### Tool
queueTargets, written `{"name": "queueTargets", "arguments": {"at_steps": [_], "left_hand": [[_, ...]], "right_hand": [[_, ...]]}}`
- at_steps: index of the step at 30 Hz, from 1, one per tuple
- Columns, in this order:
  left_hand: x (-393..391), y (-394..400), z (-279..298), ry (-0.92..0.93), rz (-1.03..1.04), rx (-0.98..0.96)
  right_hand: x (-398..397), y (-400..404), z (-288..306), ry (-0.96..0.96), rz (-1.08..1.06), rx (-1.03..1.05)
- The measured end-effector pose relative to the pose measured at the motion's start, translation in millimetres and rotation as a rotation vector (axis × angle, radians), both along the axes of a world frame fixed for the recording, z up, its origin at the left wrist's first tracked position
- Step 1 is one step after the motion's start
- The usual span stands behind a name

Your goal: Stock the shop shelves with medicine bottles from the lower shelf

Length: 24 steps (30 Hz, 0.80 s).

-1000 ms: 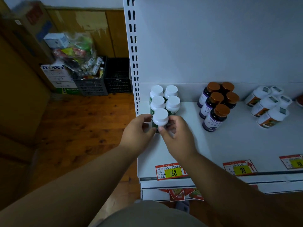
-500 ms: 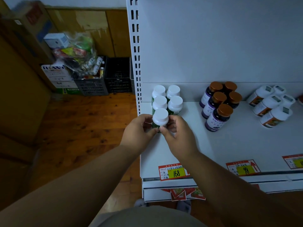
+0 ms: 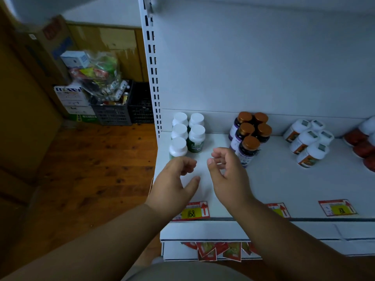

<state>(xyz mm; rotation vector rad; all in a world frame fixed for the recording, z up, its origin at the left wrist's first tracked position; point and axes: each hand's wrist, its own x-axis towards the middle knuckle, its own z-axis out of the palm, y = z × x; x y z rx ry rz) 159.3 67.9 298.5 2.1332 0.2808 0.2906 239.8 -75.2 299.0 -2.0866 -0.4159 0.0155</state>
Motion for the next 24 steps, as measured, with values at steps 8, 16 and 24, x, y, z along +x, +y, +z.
{"name": "queueTargets", "arguments": {"at_steps": [8, 16, 24], "left_hand": [[19.0, -89.3, 3.0, 0.009, 0.169, 0.020], [47.8, -127.5, -0.4, 0.091, 0.215, -0.090], [98.2, -117.1, 5.9, 0.071, 0.161, -0.400]], "right_hand": [[18.5, -80.4, -4.3, 0.014, 0.145, -0.004], [49.6, -127.6, -5.1, 0.039, 0.084, 0.015], [97.6, -128.4, -7.3, 0.053, -0.162, 0.026]]}}
